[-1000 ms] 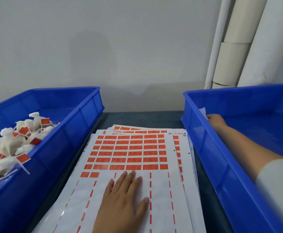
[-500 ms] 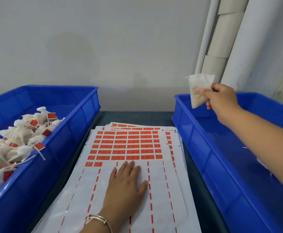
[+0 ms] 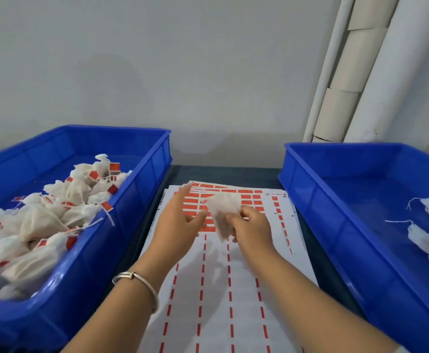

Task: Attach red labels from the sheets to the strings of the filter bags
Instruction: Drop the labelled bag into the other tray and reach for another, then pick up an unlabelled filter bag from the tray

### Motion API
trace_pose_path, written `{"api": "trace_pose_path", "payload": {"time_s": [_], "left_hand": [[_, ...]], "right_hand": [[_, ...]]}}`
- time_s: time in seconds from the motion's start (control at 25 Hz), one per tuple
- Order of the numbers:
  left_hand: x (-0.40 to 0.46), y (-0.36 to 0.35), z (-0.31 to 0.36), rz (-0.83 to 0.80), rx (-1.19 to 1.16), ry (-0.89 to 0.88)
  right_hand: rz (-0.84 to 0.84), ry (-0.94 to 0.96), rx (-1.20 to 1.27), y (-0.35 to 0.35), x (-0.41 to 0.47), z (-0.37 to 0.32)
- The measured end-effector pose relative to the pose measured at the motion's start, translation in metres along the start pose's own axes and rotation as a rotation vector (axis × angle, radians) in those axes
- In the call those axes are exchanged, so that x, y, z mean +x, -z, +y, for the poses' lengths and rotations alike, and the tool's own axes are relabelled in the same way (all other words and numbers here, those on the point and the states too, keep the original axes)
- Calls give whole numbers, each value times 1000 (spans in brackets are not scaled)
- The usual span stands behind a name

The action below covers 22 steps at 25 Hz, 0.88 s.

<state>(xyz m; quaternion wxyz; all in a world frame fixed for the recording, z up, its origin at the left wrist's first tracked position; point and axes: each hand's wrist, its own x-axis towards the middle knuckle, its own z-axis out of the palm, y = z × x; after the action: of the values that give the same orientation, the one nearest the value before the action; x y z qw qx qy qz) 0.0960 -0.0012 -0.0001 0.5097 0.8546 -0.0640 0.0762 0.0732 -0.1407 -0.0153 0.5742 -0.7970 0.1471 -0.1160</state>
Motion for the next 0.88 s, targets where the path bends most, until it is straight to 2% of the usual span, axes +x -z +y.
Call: {"api": "trace_pose_path", "payload": {"time_s": [0.12,0.28,0.68,0.8,0.88], "left_hand": [[-8,-7,-17,-118,6,1],[-12,-19,-27,-111,-57,0],[-11,-17,-32,-35,-21,-30],[-13,-19,-32,-71,-15,-8],[-17,-19,-30,-117,-19,-43]], "right_hand": [[41,81,3,2,-3,18],[36,197,-23,-3,-6,33],[41,36,213,5,3,56],[88,50,141,3,2,54],[145,184,-39,4,-3,51]]}}
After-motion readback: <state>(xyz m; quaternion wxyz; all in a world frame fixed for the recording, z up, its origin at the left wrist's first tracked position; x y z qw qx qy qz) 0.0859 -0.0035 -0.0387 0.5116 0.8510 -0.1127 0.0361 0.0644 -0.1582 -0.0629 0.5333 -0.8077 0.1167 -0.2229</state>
